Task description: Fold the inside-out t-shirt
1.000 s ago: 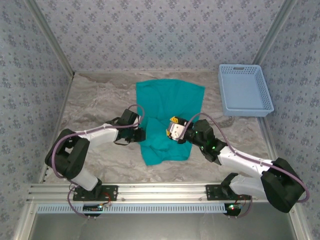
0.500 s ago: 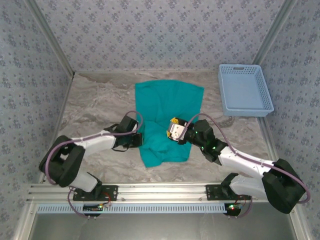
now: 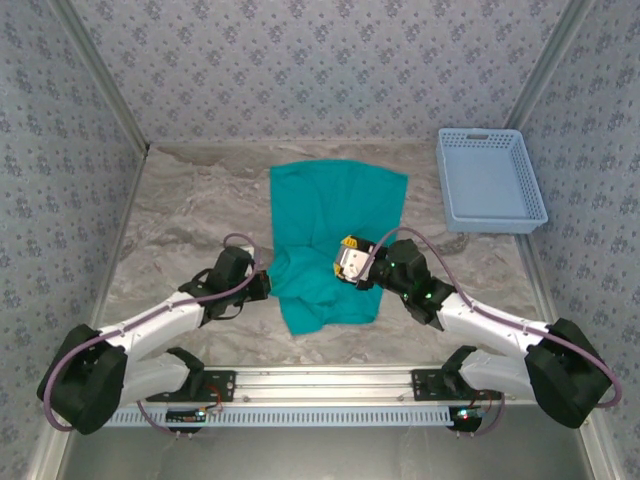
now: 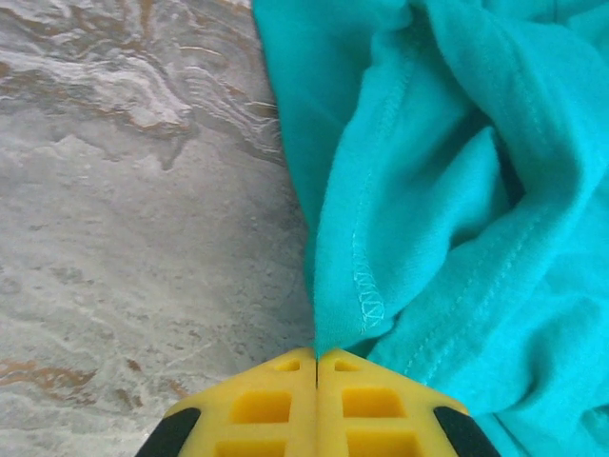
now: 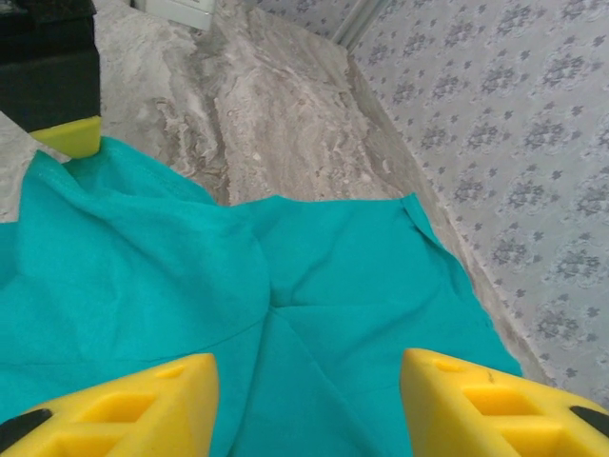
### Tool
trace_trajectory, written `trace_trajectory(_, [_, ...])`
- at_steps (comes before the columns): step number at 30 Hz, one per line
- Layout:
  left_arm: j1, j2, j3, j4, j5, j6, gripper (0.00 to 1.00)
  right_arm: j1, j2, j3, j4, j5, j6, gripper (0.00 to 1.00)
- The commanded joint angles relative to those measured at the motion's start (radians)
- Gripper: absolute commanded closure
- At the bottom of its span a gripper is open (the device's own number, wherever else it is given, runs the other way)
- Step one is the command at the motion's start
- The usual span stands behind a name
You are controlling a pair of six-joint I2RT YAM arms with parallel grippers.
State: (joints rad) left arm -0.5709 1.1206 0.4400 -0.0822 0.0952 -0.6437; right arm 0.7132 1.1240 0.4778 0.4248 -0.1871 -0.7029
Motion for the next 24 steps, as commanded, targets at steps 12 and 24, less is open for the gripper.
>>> trace_trajectory(12, [0.068,0.208,0.125,0.047,0.346,0.057,0.77,0.035,0.118,0.114,-0.063,-0.075,0.007,0.44])
trace_trajectory(24, [0.095,0.345,0.222,0.048,0.349,0.091,0.73,0.022,0.087,0.098,-0.087,-0.078,-0.006,0.43])
